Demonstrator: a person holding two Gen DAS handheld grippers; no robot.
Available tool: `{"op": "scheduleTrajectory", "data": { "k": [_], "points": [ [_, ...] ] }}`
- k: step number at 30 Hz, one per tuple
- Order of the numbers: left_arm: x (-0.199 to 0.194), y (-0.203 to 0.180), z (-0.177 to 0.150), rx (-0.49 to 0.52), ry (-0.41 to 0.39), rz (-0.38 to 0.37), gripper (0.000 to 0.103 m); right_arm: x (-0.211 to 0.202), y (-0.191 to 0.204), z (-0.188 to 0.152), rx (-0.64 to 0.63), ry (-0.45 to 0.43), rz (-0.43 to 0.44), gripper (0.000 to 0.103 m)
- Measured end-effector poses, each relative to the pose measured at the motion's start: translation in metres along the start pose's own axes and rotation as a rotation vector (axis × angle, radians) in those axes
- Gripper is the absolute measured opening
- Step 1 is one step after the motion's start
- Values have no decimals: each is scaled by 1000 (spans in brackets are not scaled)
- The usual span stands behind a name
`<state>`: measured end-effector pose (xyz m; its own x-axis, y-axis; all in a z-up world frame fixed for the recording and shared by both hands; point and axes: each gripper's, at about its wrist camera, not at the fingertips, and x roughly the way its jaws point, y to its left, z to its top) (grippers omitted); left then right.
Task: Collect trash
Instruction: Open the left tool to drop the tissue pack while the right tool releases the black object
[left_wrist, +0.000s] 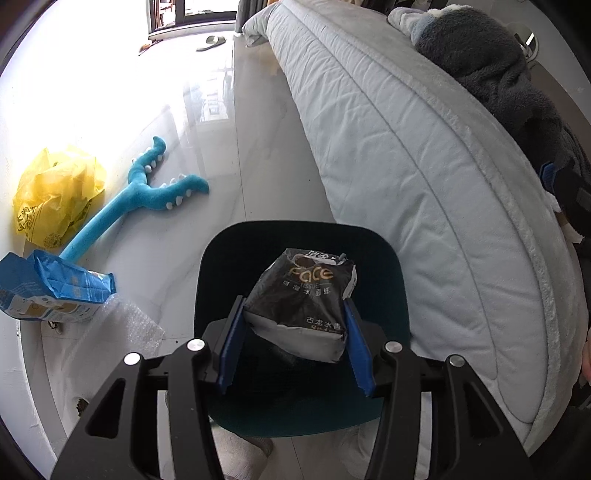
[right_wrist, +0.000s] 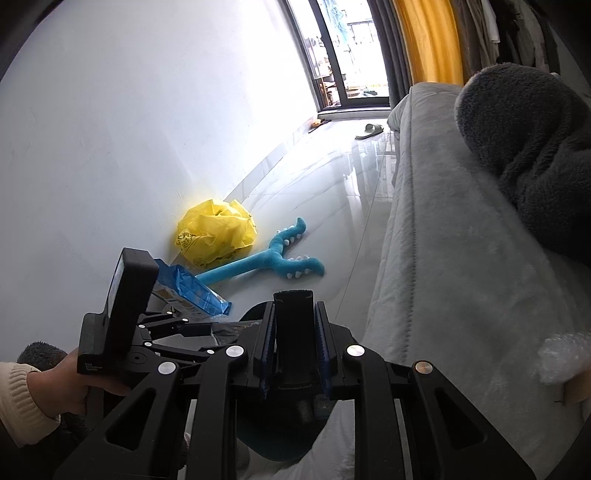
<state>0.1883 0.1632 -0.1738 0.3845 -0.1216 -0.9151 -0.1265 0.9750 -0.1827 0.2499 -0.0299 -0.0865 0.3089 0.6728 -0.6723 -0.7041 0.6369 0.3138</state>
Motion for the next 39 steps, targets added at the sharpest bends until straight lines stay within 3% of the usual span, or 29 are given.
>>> {"op": "scheduleTrajectory", "data": {
  "k": [9,14,24,39],
  "points": [
    [23,27,-16,-44,127,-14,56,37,22,0,-8,67,44,21],
    [23,44,-22,-67,135,-25,71,60,30,-3,-8,113,45,21],
    [-9,68,-21,-99,35,-45,75,110,36,-15,11,204,25,21],
    [-82,84,-10,-80,-242,-31,74,165,40,-45,-2,346,-20,21]
  ]
}}
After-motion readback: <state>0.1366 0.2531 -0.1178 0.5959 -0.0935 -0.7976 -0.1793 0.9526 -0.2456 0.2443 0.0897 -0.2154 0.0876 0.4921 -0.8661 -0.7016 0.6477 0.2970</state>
